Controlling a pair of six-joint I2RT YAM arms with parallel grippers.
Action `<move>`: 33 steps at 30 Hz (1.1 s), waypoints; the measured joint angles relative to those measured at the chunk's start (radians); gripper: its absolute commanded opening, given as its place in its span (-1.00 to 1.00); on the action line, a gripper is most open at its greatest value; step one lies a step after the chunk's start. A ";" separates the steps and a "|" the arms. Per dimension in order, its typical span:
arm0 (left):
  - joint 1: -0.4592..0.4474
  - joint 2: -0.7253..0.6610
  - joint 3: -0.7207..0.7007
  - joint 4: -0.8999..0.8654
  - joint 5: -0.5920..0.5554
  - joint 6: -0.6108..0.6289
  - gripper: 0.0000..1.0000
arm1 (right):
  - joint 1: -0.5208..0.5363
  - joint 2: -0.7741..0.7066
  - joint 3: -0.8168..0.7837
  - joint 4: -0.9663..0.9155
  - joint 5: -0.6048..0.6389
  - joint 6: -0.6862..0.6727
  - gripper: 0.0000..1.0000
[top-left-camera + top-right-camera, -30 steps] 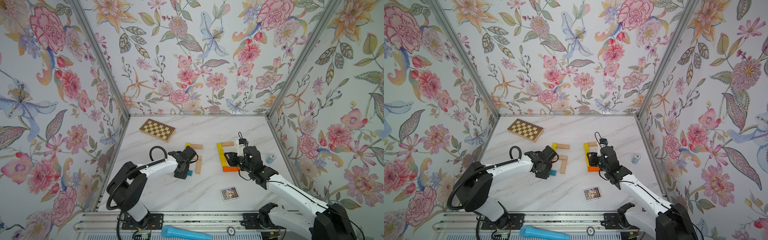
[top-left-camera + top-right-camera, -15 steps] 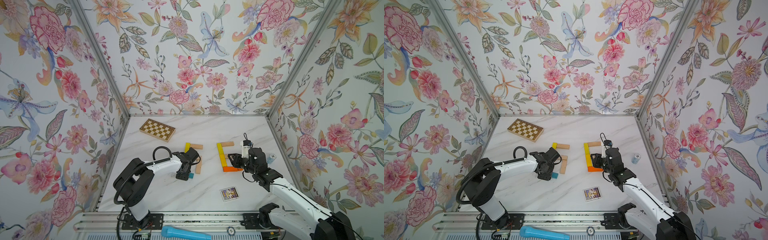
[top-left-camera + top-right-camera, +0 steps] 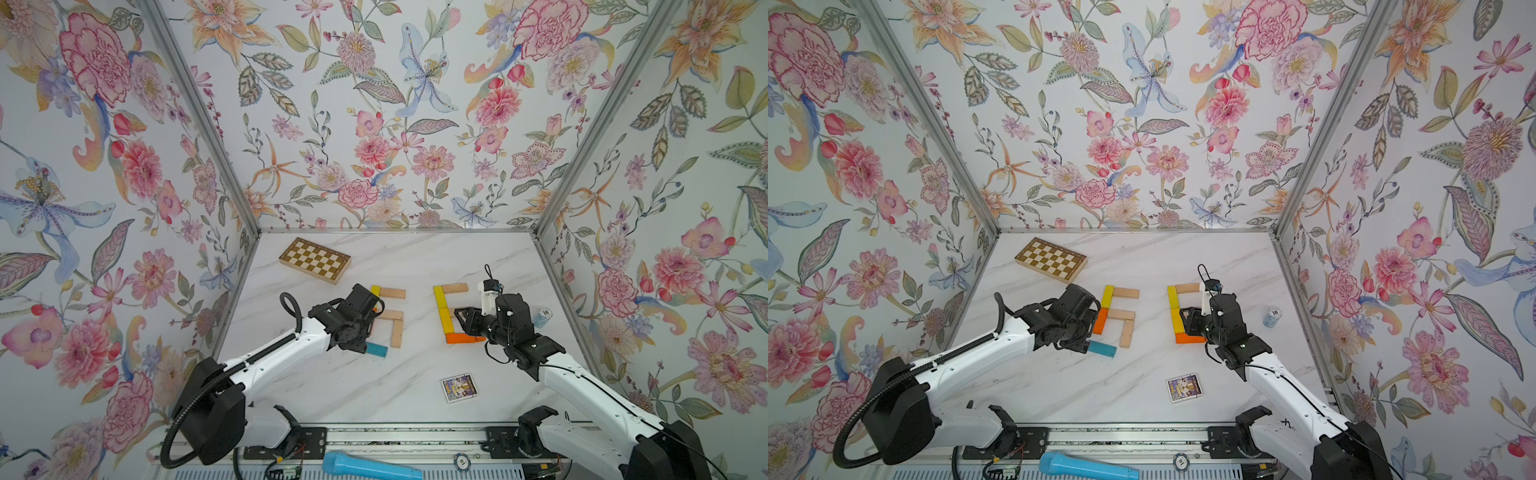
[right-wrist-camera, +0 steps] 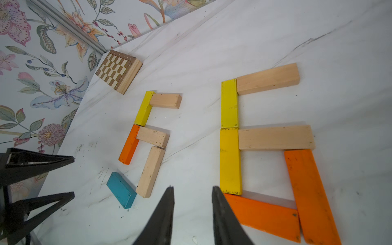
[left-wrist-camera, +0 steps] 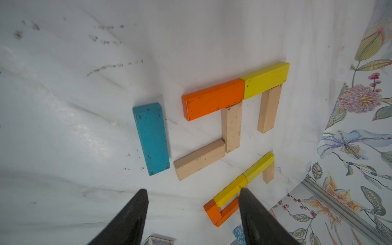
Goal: Assemble the number 6 with building blocks
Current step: Place the building block at the center of the board, then assemble the building block at the center of the board.
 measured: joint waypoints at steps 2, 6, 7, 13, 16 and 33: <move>0.082 -0.013 -0.020 -0.015 0.026 0.157 0.39 | 0.072 0.031 0.017 0.000 0.016 0.001 -0.39; 0.188 -0.011 -0.016 -0.077 0.021 0.480 0.33 | 0.225 0.092 0.031 0.012 0.045 0.019 -0.44; 0.203 -0.006 -0.014 -0.092 0.022 0.564 0.27 | 0.259 0.109 0.031 0.015 0.058 0.025 -0.46; 0.220 0.080 -0.008 -0.105 0.051 0.919 -0.74 | 0.439 0.222 0.036 0.050 0.156 0.077 -0.68; 0.220 0.093 -0.027 -0.087 0.062 1.019 -1.00 | 0.510 0.281 0.036 0.086 0.204 0.111 -0.77; 0.218 0.117 -0.218 0.116 0.175 1.168 -1.00 | 0.689 0.602 0.043 0.374 0.288 0.270 -1.00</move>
